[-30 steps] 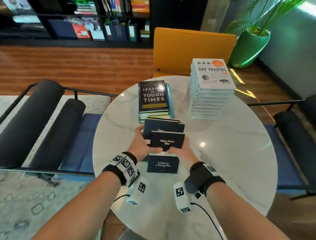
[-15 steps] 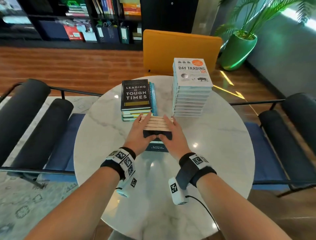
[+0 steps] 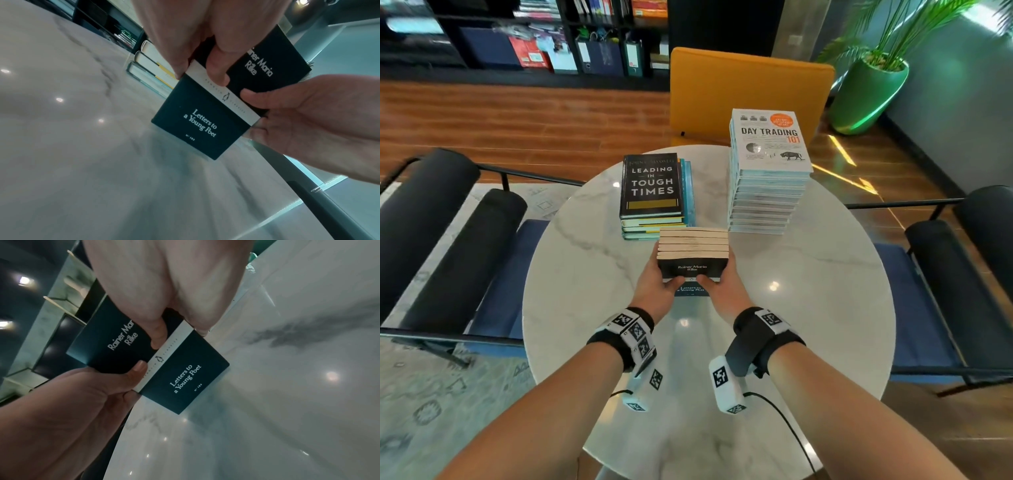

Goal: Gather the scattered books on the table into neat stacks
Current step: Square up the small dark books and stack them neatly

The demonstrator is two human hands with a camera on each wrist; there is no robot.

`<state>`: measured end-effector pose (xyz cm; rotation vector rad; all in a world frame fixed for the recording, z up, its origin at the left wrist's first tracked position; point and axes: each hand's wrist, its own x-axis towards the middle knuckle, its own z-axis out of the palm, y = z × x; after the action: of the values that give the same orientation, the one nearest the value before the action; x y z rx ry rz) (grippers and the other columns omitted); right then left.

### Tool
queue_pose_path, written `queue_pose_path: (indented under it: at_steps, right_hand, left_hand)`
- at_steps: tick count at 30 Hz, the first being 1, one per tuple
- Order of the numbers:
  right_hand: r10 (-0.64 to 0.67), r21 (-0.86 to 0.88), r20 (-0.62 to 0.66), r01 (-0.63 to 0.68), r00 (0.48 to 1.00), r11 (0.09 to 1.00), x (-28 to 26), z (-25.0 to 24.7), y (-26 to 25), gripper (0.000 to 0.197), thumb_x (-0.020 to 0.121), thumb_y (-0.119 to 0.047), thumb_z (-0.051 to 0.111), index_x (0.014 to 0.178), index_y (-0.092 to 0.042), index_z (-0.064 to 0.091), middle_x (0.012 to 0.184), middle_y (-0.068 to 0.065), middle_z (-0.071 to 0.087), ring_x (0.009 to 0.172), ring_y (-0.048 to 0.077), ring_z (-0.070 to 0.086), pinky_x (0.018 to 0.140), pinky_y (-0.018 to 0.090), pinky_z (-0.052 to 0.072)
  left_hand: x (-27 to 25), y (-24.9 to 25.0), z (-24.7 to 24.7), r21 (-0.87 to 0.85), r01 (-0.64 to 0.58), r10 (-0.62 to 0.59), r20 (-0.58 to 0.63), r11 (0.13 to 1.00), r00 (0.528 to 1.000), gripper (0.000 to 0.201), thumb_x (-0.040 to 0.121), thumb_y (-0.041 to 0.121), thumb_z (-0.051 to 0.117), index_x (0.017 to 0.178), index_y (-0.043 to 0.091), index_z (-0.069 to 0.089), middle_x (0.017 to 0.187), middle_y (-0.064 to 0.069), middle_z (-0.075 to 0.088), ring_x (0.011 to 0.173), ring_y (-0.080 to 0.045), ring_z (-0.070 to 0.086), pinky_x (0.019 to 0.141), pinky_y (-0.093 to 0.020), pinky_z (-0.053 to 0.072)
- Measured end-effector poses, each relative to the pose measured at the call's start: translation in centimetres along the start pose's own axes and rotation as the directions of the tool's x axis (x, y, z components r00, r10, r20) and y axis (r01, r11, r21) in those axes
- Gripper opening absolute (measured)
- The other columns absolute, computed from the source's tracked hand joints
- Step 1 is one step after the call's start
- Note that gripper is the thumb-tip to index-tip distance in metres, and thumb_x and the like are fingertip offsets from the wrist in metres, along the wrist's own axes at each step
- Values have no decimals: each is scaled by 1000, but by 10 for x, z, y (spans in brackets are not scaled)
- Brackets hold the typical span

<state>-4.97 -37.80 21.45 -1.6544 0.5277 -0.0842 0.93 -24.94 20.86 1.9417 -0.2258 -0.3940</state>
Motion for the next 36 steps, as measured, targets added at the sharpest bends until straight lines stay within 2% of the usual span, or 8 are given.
queue_pose_path:
  at_steps: [10, 13, 16, 21, 25, 29, 34, 36]
  right_hand:
    - [-13, -111, 94, 23, 995, 993, 8, -2, 18, 72, 90, 3, 57, 146, -12, 15, 135, -2, 38, 124, 4, 34, 102, 15, 28]
    - [23, -130, 108, -9, 994, 991, 15, -3, 18, 72, 90, -1, 58, 146, -17, 16, 133, -6, 41, 123, 7, 40, 105, 23, 33]
    - [-5, -167, 116, 24, 993, 986, 24, -3, 12, 68, 91, -11, 61, 145, -24, 22, 132, -5, 48, 123, 15, 49, 108, 42, 41]
    - [-107, -83, 148, 120, 983, 989, 47, 3, -32, 56, 89, -26, 61, 138, -25, 35, 131, 1, 56, 121, 19, 56, 103, 44, 46]
    - [-79, 27, 124, 76, 989, 997, 82, 18, -79, 39, 95, -20, 57, 131, -16, 46, 122, 8, 62, 110, 22, 61, 96, 37, 51]
    - [-5, 35, 116, 1, 993, 999, 123, 37, -107, 36, 94, -23, 59, 126, -10, 54, 116, 9, 66, 95, 20, 65, 88, 32, 54]
    - [95, -135, 88, -83, 992, 987, 161, 53, -116, 23, 93, -38, 57, 107, -21, 61, 110, 4, 70, 94, 20, 67, 78, 23, 52]
    - [112, -166, 59, -101, 992, 981, 174, 58, -116, 24, 92, -40, 58, 105, -20, 63, 109, 6, 71, 96, 20, 68, 83, 27, 53]
  left_hand:
    - [8, -21, 0, 65, -50, 47, 49, 997, 998, 66, 84, -8, 60, 140, 18, 38, 123, 12, 52, 116, -7, 48, 103, -26, 36]
    - [16, -13, -5, 91, -38, 30, 81, 995, 996, 64, 84, -6, 62, 138, 19, 40, 120, 13, 53, 113, -6, 48, 97, -23, 36]
    - [22, 0, -16, 116, -44, 33, 97, 992, 995, 59, 85, 1, 64, 136, 18, 42, 116, 9, 55, 109, -8, 50, 99, -29, 41]
    - [48, 27, -57, 148, -115, 108, 58, 982, 992, 47, 86, 20, 69, 129, 21, 50, 115, 4, 58, 106, -13, 55, 94, -29, 45]
    - [90, 54, -89, 24, -50, 49, 47, 998, 998, 28, 89, 26, 66, 116, 23, 59, 96, 14, 66, 79, 8, 62, 68, -2, 45]
    - [137, 63, -108, -95, 72, -69, 33, 993, 997, 28, 84, 28, 70, 109, 18, 67, 108, -3, 72, 87, -10, 68, 80, -22, 53]
    - [182, 57, -119, -55, 203, -199, 82, 978, 977, 26, 78, 43, 72, 95, 23, 69, 103, -1, 72, 95, -19, 69, 91, -30, 52]
    - [194, 52, -120, -47, 230, -224, 98, 972, 970, 31, 79, 44, 70, 98, 19, 70, 103, -2, 73, 97, -20, 69, 92, -30, 52]
